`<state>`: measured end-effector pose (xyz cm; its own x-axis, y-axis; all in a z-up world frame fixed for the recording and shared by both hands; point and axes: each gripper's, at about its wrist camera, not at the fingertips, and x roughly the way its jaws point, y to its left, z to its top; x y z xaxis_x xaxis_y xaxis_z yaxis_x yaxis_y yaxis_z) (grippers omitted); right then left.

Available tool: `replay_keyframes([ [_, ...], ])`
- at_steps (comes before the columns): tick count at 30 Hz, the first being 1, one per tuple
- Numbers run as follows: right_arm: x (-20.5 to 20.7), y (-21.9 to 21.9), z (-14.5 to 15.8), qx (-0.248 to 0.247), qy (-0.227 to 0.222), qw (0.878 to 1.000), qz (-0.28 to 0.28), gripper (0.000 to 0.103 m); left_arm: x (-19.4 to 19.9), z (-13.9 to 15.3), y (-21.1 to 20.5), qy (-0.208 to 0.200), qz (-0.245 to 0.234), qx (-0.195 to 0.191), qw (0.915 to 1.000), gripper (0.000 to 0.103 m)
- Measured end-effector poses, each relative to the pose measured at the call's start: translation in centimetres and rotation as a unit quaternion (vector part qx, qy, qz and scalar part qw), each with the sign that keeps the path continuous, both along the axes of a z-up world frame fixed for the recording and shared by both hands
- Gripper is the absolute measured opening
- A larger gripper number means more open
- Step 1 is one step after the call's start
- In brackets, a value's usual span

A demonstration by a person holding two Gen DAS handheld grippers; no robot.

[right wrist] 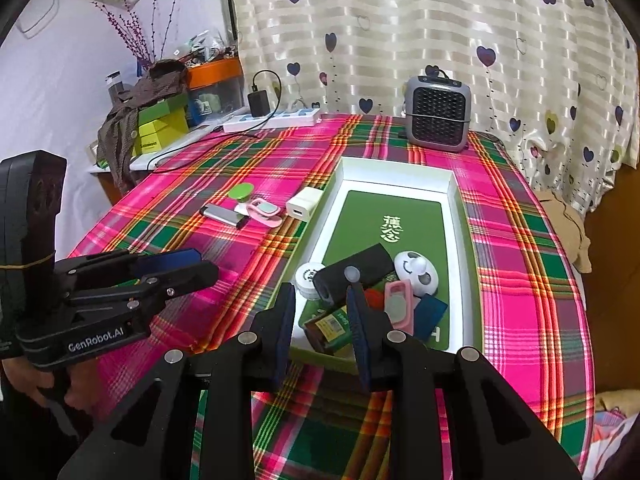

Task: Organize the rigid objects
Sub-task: 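Open both grippers and withdraw them from the green box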

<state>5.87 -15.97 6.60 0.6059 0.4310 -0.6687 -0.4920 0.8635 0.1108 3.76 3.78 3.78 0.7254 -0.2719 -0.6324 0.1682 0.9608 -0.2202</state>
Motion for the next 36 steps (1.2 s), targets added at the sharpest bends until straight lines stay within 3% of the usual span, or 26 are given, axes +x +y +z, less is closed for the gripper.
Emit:
replay_keyframes([
  [6,-0.1,0.7,0.1,0.002,-0.005,1.000,0.013,0.029,0.1,0.1,1.6,-0.001,0.020,0.002,0.9998,0.029],
  [9,-0.1,1.0,0.2,0.003,-0.007,1.000,0.017,0.038,0.4,0.1,2.2,0.000,0.028,0.004,0.9996,0.029],
  [36,2.0,5.0,0.4,-0.009,-0.006,0.998,0.059,0.038,4.4,-1.4,6.2,0.034,0.084,0.015,0.9958,0.031],
])
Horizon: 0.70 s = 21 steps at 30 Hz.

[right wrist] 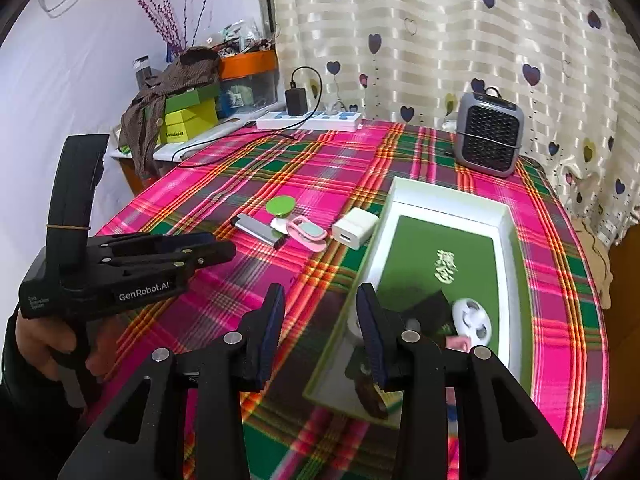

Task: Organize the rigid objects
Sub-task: 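Open both grippers and withdraw them from the green box, then grasp the green-capped round object with the right gripper while the left grasps the silver stick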

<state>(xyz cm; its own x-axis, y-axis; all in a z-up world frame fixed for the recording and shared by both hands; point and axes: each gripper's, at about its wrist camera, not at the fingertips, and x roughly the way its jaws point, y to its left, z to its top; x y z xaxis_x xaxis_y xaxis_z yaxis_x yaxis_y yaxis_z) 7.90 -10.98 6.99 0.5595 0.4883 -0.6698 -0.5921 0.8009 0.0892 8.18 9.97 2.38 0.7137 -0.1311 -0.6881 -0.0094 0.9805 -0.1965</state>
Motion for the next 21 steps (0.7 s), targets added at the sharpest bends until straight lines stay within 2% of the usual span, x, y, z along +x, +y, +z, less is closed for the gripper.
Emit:
replay_keyframes([
  [10,3.0,5.4,0.3,-0.031,0.005,0.998,0.047,0.038,0.8,-0.6,1.7,0.001,0.020,-0.019,0.9996,0.031],
  [21,7.3,11.0,-1.6,-0.073,0.047,0.994,0.071,0.038,0.7,-1.1,4.3,-0.001,0.067,-0.048,0.9966,0.031],
])
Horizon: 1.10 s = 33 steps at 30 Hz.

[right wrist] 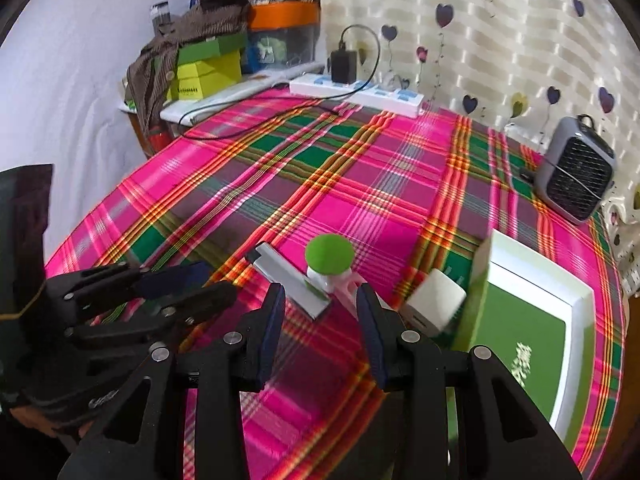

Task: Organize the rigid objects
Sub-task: 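Grasp the green-capped round object with the right gripper while the left grasps the silver stick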

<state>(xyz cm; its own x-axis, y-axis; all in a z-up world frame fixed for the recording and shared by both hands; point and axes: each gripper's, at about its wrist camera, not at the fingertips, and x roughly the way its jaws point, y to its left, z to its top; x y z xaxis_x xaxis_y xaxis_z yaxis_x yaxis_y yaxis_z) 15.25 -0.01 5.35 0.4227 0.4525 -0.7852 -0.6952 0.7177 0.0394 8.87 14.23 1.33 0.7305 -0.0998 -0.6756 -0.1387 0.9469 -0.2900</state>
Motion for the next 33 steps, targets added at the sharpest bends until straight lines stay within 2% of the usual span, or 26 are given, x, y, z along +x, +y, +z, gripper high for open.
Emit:
replay_keyframes([
  [6,1.5,2.0,-1.0,-0.027,0.012,1.000,0.008,0.038,-0.2,0.2,0.7,-0.006,0.011,-0.009,0.9999,0.031],
  [16,3.9,3.7,-2.0,-0.059,0.021,0.998,-0.015,0.039,-0.4,0.4,1.6,-0.016,0.022,-0.024,0.9993,0.031],
  [22,4.2,4.4,-2.5,-0.063,0.023,0.998,-0.013,0.038,-0.5,0.4,1.7,-0.018,0.025,-0.026,0.9992,0.031],
  [24,4.1,4.5,-2.3,-0.055,0.024,0.998,-0.009,0.035,-0.6,0.4,1.8,-0.019,0.028,-0.027,0.9991,0.031],
  [33,2.1,4.8,-2.3,-0.038,0.045,0.998,0.027,0.035,-1.7,0.7,2.8,-0.022,0.047,-0.029,0.9983,0.031],
])
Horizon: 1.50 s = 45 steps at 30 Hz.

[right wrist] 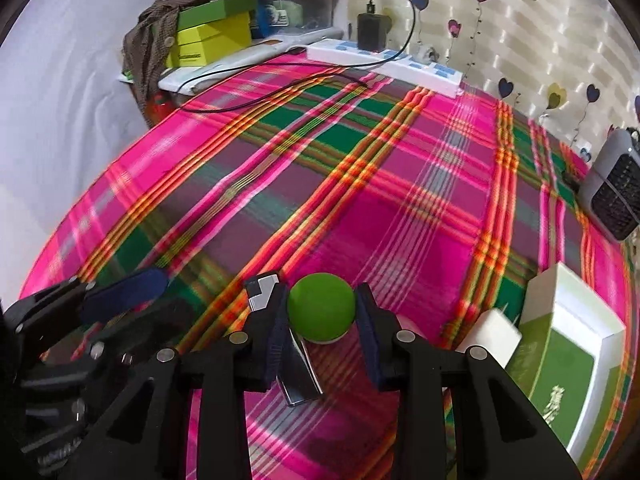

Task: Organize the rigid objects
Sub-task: 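Grasp the green-capped round object with the right gripper while the left grasps the silver stick, then carry the green-capped object toward the box with the right gripper while left carries the stick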

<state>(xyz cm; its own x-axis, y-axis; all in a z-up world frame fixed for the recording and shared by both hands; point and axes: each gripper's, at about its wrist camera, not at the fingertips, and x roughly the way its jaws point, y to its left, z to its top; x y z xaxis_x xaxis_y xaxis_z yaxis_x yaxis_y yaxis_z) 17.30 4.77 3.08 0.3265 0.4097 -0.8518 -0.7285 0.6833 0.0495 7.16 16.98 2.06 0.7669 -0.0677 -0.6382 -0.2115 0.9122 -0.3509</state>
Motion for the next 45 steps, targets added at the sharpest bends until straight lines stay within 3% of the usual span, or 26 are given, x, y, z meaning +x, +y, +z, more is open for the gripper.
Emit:
replay_keyframes([
  [14,-3.8,-2.5,-0.1,0.065,0.087,0.993,0.037,0.035,-3.0,0.1,-0.6,0.013,-0.003,0.018,0.9997,0.031],
  [20,-4.2,-5.6,1.0,0.086,0.063,0.994,0.004,0.035,-2.0,-0.7,-2.9,0.034,-0.024,0.035,0.9985,0.032],
  [26,-4.4,-7.7,1.8,0.098,0.048,0.994,-0.014,0.035,-0.6,-1.6,-4.9,0.065,-0.017,0.064,0.9957,0.037],
  [32,-4.6,-8.6,2.0,0.107,0.043,0.993,-0.019,0.035,-0.1,-1.8,-5.0,0.084,-0.014,0.092,0.9922,0.037],
  [37,-5.0,-9.5,2.5,0.114,0.031,0.993,-0.026,0.035,-0.7,-1.8,-4.1,0.082,-0.019,0.090,0.9924,0.036],
  [45,-5.8,-10.6,3.1,0.126,0.018,0.991,-0.036,0.035,-0.3,-1.8,-4.7,0.083,-0.046,0.103,0.9902,0.026],
])
